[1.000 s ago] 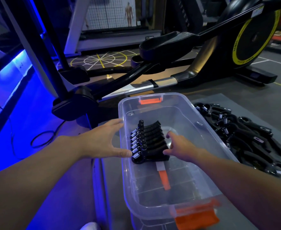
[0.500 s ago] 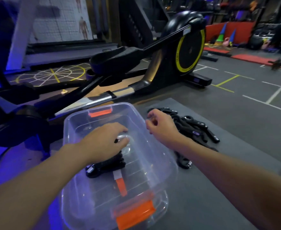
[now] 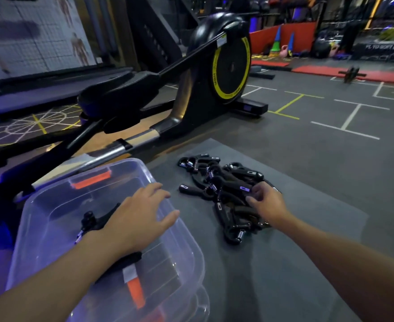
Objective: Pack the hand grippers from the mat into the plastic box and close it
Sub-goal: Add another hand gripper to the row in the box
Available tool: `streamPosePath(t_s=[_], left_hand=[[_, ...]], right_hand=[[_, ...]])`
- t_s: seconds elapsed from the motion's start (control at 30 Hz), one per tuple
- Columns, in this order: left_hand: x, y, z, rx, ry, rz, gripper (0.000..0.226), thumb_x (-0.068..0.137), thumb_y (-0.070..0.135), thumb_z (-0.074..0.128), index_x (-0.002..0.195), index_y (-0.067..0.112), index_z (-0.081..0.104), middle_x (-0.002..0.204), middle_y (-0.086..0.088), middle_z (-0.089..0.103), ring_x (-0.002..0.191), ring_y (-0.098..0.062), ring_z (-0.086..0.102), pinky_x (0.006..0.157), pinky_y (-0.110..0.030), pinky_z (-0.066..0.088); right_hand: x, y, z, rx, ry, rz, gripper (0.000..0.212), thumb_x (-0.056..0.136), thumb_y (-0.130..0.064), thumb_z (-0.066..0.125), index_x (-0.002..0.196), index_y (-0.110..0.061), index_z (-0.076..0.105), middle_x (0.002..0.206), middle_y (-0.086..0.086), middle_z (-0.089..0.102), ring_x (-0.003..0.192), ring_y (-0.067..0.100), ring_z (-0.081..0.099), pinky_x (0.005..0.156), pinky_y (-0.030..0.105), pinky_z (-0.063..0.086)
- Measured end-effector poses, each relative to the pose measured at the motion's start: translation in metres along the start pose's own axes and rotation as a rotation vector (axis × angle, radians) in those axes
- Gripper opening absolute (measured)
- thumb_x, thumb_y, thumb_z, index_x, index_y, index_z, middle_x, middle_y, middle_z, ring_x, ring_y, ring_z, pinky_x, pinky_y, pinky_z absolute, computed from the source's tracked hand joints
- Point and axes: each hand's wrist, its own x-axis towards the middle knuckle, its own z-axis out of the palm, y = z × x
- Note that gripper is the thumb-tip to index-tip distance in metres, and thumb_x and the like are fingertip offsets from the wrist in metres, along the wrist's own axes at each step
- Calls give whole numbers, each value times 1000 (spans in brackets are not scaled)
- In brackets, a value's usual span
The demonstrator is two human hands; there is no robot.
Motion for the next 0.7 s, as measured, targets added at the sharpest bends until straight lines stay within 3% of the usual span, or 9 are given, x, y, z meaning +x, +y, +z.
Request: streamPosePath(t_s=[0.1,0.2,0.33,0.47,0.53,0.63,0.7], left_hand=[[9,0,6,18,1,-9,81,75,80,24,134,31,50,148,9,38,138,-8,30,111,-40,35],[15,2,8,26,12,11,81,72,80,26,132,32,51,142,13,40,136,-4,24,109,-31,31],[20,3,9,21,14,8,78,70,80,27,127,34,55,134,21,42,132,0,20,101,-31,37],[18,2,13,-5,8,-7,75,71,79,27,126,36,55,132,25,38,133,5,14,99,-33,37],[17,1,13,-14,9,-7,75,71,80,27,126,36,55,132,25,37,132,7,12,98,-32,36],[17,2,12,-12,3,-1,77,71,80,25,127,36,55,132,25,36,131,8,11,97,-30,35],[17,3,11,-4,-6,2,78,70,79,23,127,36,54,134,24,36,130,9,10,95,-27,34]], right_hand=[[21,6,10,3,32,-6,23,79,-22,75,91,-21,55,77,-1,59,72,20,56,68,32,44],[36,13,29,10,31,-33,43,78,-23,77,115,-19,54,104,1,47,90,21,55,84,32,47],[47,21,49,67,59,-21,55,79,-17,77,128,-18,52,115,1,40,102,22,52,96,32,43],[53,25,54,113,44,42,49,81,-14,74,127,-18,56,115,3,50,100,17,52,87,23,38],[55,28,56,121,53,49,45,80,-13,73,122,-19,60,115,7,60,100,22,58,86,26,42],[53,23,54,148,81,52,35,80,-6,69,114,-17,65,102,8,66,76,18,58,70,22,44],[52,18,54,141,81,19,31,81,-5,69,110,-15,67,91,5,65,66,10,54,58,11,40]])
